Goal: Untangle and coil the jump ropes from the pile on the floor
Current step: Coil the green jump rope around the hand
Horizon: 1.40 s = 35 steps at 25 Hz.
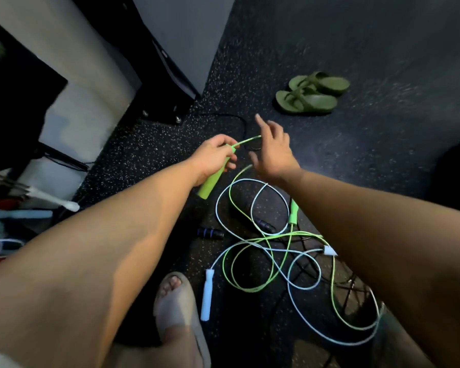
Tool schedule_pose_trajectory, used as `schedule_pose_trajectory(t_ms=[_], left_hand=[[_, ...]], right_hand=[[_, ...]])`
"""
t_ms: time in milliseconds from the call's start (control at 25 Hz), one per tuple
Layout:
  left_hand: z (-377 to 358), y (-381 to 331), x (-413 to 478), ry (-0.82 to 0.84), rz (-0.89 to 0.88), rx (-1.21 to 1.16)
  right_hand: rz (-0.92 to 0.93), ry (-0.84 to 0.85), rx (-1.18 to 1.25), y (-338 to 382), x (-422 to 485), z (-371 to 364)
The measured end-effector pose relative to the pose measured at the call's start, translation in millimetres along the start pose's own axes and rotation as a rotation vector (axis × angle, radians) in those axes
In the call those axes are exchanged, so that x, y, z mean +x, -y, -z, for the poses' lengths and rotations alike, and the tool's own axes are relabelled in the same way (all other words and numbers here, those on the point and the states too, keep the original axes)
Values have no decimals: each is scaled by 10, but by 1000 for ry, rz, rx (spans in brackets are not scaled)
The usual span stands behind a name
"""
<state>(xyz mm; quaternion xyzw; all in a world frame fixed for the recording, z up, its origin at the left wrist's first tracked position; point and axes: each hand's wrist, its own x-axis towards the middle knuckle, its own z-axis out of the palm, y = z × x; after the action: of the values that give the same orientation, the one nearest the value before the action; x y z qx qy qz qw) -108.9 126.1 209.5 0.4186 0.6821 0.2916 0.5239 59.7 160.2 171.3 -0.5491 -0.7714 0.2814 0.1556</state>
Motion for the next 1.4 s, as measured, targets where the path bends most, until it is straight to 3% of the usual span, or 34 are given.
schedule_pose_trajectory(t_ms=[80,160,280,400,560,720,880,1040,1240,1400], left_hand=[[-48,-246,-367,16,-33,20],[-94,-408,-757,25,-55,47],[-133,-599,-1262,47,-52,151],[-222,-799,-1677,127,-70,253],[-429,-1145,-2044,101,-266,324],[-399,-1249,-2109,41,-363,183],[-370,-1171,-2162,109,-282,191],[-488,-1189,-2149,292,-146,-64],[-395,-1225,-1965,182,-223,-123],[-252,-1151,-1849,192,-160,-71]], right_hand=[[-83,30,-163,67,-189,249],[-67,75,-180,99,-511,474],[21,87,101,164,-994,840],[88,-35,220,383,-1367,1271],[209,-121,312,737,-1663,1793],[99,-53,531,596,-1778,2135],[17,-23,620,431,-1883,2141],[119,-76,656,631,-1793,1964],[63,-7,829,547,-1607,1903],[39,1,872,406,-1502,1849]])
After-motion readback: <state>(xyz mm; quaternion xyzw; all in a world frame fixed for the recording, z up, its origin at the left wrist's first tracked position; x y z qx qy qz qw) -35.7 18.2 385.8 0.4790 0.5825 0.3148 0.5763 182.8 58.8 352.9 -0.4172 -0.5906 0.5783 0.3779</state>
